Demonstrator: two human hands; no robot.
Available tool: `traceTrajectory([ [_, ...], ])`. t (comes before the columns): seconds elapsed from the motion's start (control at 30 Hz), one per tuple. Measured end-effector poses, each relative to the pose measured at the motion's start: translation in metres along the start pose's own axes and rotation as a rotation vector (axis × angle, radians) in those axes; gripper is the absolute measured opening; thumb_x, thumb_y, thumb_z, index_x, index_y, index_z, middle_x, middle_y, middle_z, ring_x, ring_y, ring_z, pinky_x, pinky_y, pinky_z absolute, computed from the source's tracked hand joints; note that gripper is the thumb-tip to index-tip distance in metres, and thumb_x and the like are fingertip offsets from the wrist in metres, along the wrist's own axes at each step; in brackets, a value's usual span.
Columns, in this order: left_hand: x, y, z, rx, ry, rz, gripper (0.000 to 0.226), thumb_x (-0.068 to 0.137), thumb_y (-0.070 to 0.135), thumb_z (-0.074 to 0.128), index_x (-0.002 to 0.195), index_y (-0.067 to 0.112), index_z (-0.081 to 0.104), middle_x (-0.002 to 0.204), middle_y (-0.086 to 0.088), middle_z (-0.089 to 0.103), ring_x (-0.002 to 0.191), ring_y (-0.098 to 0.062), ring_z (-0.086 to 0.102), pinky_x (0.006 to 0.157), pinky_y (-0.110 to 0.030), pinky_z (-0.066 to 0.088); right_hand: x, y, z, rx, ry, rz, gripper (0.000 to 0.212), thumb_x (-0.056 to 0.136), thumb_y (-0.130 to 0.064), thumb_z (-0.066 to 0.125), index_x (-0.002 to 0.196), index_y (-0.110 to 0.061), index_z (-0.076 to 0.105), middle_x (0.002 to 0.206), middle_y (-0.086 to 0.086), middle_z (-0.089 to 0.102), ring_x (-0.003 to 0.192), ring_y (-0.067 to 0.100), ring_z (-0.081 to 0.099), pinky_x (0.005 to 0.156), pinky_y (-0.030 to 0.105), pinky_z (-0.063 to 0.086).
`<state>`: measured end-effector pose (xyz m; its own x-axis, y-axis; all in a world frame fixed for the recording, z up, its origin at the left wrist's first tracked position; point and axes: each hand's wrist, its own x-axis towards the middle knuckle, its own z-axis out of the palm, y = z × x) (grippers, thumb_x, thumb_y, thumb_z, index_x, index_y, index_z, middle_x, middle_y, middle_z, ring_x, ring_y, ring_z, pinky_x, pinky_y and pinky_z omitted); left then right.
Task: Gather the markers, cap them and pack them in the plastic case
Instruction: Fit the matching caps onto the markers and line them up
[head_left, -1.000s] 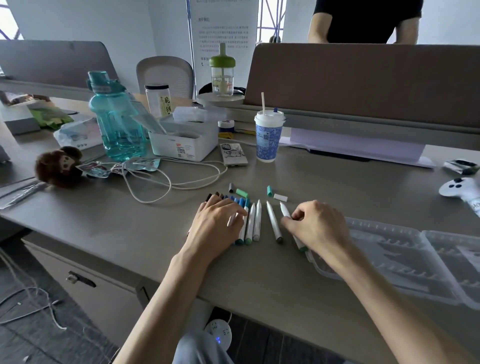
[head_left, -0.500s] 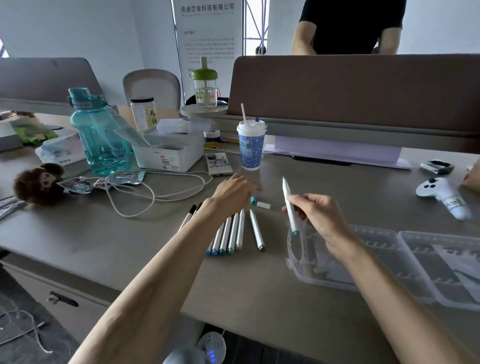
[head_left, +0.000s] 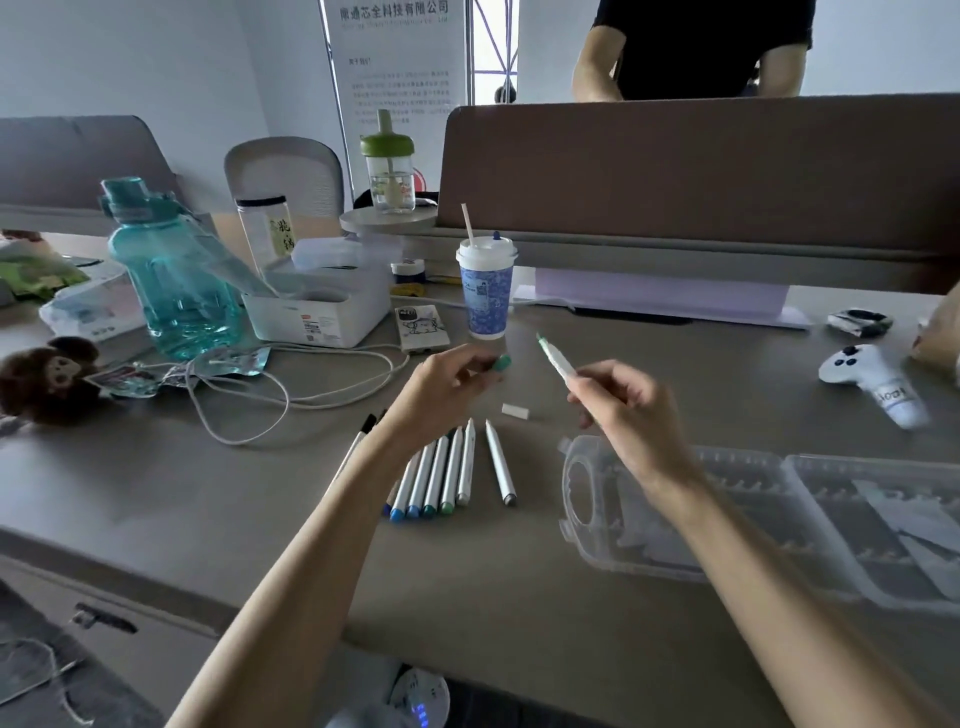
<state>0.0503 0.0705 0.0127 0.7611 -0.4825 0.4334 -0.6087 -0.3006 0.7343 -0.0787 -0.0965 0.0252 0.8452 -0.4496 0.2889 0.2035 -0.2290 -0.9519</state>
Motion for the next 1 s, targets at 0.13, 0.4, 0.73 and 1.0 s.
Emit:
traceTrajectory([
  [0.13,-0.031,0.016,-0.008,-0.311,0.051,0.025,0.021,0.092,0.011,0.061,0.098,0.030,0.065,0.093,-0.001,0.069,0.084,-0.011,0.059,0.076,-0.024,0.046,-0.008,-0.004,0.001,-0.041,-0.023,-0.189,0.008,0.087,-0.012,0.071,0.084,-0.018,0.074,0.069,-0.004,0.064,0.059,0.005,0.051,0.054,0.016,0.042],
  [0.4,-0.039,0.013,-0.006,-0.272,0.071,0.062,0.032,0.093,0.007,0.059,0.097,0.038,0.064,0.092,-0.012,0.068,0.079,-0.014,0.054,0.072,-0.024,0.045,-0.011,0.001,0.000,-0.310,-0.052,-0.415,0.012,0.081,-0.010,0.076,0.088,-0.020,0.076,0.083,-0.010,0.068,0.071,0.008,0.063,0.064,0.013,0.044],
  [0.73,-0.041,0.011,-0.006,-0.247,0.035,0.064,0.032,0.093,0.004,0.059,0.098,0.035,0.064,0.080,0.019,0.065,0.067,0.001,0.049,0.064,-0.014,0.040,-0.009,0.003,-0.001,-0.367,-0.136,-0.442,0.015,0.081,-0.013,0.078,0.093,-0.022,0.078,0.086,-0.012,0.069,0.077,0.010,0.066,0.067,0.018,0.050],
  [1.0,-0.047,0.017,-0.008,-0.597,0.021,-0.019,0.018,0.096,0.004,0.052,0.107,0.011,0.063,0.076,0.001,0.069,0.063,-0.009,0.048,0.055,-0.015,0.039,-0.011,0.000,0.008,-0.091,-0.340,-0.135,0.006,0.085,-0.014,0.074,0.087,-0.015,0.079,0.072,0.001,0.075,0.057,0.009,0.062,0.055,0.022,0.047],
])
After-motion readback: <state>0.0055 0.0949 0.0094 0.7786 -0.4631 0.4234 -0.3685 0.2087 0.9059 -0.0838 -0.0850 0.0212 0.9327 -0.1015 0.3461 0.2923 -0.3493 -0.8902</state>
